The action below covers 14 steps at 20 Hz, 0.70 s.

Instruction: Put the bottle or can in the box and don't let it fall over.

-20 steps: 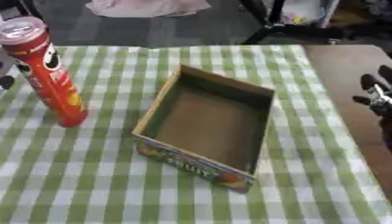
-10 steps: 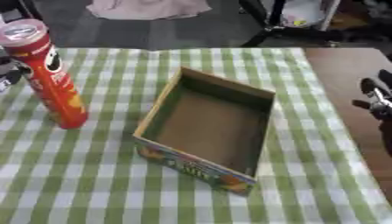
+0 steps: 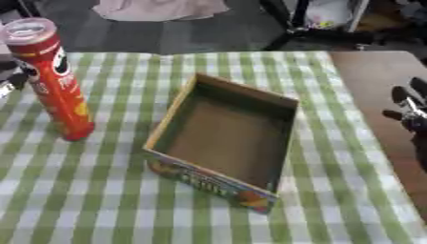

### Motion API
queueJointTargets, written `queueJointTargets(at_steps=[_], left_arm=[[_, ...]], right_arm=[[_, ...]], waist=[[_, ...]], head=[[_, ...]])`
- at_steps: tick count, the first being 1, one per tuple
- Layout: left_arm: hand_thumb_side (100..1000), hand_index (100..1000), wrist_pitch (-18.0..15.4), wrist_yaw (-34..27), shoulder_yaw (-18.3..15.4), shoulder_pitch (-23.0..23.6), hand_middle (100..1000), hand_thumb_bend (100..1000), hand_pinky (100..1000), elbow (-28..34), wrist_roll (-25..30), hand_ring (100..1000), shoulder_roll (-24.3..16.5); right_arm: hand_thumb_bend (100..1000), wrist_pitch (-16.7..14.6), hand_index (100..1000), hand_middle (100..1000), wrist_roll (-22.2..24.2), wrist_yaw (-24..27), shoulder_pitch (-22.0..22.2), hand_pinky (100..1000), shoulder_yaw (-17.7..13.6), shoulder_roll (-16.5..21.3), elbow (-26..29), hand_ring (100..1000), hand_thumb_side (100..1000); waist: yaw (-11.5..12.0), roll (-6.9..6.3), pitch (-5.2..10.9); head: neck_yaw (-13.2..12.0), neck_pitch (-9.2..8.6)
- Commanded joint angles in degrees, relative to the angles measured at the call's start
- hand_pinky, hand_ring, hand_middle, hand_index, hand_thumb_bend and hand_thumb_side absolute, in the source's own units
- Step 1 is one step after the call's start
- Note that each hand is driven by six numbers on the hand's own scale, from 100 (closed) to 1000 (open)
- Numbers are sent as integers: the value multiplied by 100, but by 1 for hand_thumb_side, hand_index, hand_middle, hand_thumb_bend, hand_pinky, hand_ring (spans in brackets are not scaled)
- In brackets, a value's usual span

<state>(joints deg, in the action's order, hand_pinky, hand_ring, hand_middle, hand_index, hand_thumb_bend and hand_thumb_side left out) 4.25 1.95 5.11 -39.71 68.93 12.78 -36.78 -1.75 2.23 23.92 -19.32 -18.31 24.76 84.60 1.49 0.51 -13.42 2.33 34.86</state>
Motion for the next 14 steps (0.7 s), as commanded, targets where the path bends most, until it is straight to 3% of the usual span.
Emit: queueJointTargets(at_steps=[1,14], left_arm=[[654,988,52,188,0,-144,1000,382,1000,9,-130,851,-94],[676,972,-115,368,-30,-94,1000,394,1000,195,-54,853,-64]], right_arm=[[363,5,902,1000,1,-34,-70,698,-30,105,75,1000,282],[359,24,903,1000,23,-56,-55,699,-28,69,49,1000,284]], waist=[[-7,-9,59],[-14,-21,18]], head=[[-3,-68],[11,-75]])
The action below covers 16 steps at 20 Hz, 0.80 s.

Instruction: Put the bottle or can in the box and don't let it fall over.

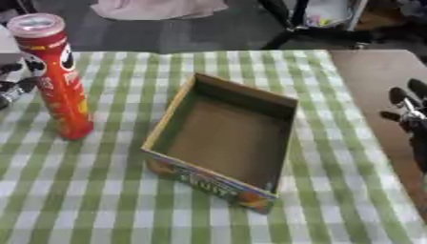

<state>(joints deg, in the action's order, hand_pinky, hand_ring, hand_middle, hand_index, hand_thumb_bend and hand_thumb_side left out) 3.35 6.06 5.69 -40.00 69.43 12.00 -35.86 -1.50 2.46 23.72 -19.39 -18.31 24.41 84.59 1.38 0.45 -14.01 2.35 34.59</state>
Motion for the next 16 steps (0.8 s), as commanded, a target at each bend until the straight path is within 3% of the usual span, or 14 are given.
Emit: queueJointTargets(at_steps=[1,16], left_arm=[[672,972,-33,-54,-124,-39,1000,395,1000,213,22,854,-181],[743,987,-51,7,-217,105,1000,446,1000,637,590,870,-392]], right_arm=[[359,0,903,1000,1,-38,-48,699,-33,104,49,1000,284],[355,24,904,1000,12,-66,-22,700,-47,77,13,1000,285]], waist=[[3,-18,76],[37,-23,102]], head=[[17,-41],[39,-20]])
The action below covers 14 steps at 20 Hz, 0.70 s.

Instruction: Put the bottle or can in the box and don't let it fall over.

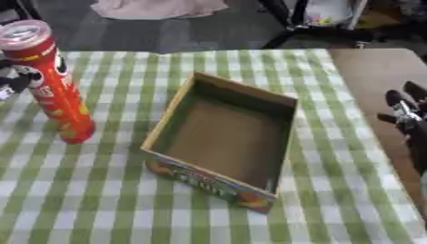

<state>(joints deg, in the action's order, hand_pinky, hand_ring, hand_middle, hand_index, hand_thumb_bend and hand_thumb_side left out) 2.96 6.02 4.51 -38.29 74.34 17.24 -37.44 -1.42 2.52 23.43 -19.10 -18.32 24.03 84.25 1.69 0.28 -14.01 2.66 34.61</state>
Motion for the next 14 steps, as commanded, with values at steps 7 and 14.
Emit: queueJointTargets(at_steps=[7,14], left_arm=[[775,991,-21,23,-75,-146,1000,460,1000,146,176,870,-181],[782,991,-81,56,-40,-203,1000,467,1000,111,235,871,-130]], right_arm=[[353,35,903,1000,-8,-47,-51,700,-51,99,33,1000,285],[351,49,902,1000,-8,-49,-48,700,-58,80,29,1000,286]], waist=[[0,-3,101],[-17,-14,94]], head=[[1,-28],[3,-38]])
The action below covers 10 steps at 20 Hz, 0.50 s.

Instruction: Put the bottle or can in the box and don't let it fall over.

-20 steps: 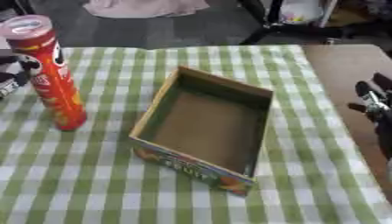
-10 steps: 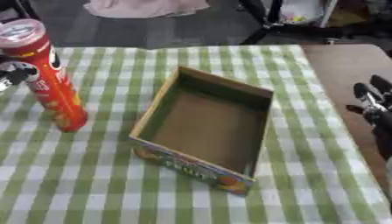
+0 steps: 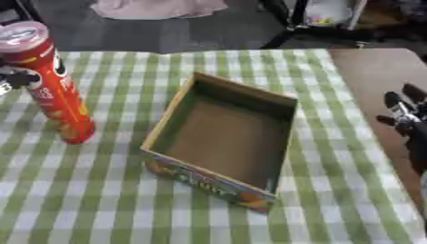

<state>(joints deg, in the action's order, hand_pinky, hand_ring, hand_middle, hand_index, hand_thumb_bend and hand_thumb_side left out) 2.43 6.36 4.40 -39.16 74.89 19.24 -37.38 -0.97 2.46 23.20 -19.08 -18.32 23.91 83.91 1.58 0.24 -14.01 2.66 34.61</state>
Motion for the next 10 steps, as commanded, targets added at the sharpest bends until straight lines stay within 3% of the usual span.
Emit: queueJointTargets(at_steps=[1,10], left_arm=[[782,991,-43,22,-25,-121,1000,468,1000,60,46,872,-133],[795,968,-113,-1,-11,-188,1000,492,1000,-9,-119,862,-51]], right_arm=[[351,6,902,1000,-2,-27,-50,700,-57,90,63,1000,286],[350,32,901,1000,3,-25,-49,699,-63,68,56,1000,288]], waist=[[-7,-11,92],[-12,-5,86]], head=[[4,-36],[7,-45]])
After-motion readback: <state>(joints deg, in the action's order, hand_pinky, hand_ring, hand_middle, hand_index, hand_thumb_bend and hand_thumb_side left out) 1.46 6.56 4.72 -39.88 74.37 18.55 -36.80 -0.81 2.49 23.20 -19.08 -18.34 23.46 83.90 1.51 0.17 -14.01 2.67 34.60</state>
